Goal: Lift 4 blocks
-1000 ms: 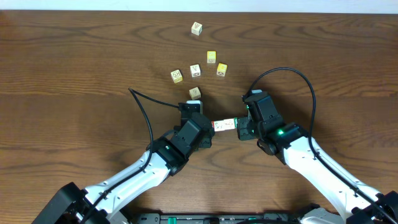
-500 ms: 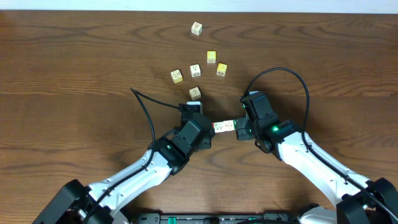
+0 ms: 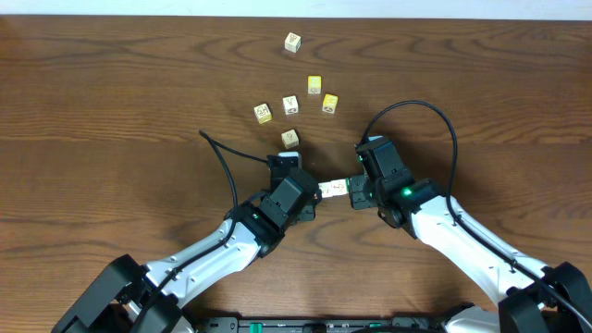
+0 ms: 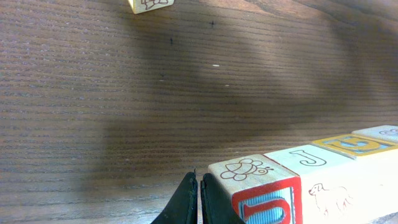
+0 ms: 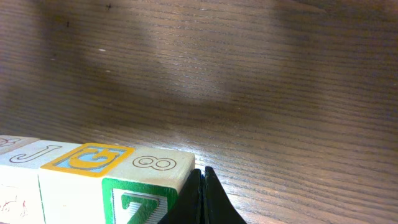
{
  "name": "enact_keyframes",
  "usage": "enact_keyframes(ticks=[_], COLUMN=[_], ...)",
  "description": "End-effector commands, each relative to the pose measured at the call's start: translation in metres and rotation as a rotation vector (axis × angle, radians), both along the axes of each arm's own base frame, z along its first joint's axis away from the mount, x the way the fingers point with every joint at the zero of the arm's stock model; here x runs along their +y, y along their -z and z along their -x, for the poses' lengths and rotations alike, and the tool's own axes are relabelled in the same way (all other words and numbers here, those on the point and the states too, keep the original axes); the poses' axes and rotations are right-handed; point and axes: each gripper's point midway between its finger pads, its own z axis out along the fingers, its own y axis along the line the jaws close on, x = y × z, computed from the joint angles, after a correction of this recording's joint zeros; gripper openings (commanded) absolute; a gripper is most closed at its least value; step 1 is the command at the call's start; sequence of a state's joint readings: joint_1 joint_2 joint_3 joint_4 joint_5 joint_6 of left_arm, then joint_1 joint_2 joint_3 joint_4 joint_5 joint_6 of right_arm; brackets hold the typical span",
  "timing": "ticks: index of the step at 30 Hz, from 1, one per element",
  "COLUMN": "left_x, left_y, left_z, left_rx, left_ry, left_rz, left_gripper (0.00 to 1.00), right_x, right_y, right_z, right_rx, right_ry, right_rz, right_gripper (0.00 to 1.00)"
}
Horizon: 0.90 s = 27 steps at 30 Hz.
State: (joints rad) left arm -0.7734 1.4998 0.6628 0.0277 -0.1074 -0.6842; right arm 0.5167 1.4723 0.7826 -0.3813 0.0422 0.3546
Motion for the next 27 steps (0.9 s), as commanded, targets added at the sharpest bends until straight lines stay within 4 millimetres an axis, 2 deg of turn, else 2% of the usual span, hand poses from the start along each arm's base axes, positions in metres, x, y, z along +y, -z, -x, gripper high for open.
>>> enact_keyframes(ticks=[1, 8, 27], left_x=[-0.0650, -0.0650, -0.0677], left_y=[-0.0415, -0.0408, -0.0433], left_z=[0.0129, 0.0128, 0.0106], left_rx=[0.005, 0.006, -0.007], left_ry=[0.184, 0.184, 0.186], left_rz=[0.217, 0.216, 0.228], left_gripper=[0.07, 0.07, 0.07], right_x=[0.0662, 0.0680, 0.0741], right_y=[-0.0106, -0.0029, -0.0080], right_z=[0.0219, 0.0223, 0.0178], right_rx=[0.073, 0.093, 0.071], right_ry=[-0.200, -0.200, -0.206], right_rz=[-0.212, -0.213, -0.244], right_gripper=[0.01, 0.01, 0.01])
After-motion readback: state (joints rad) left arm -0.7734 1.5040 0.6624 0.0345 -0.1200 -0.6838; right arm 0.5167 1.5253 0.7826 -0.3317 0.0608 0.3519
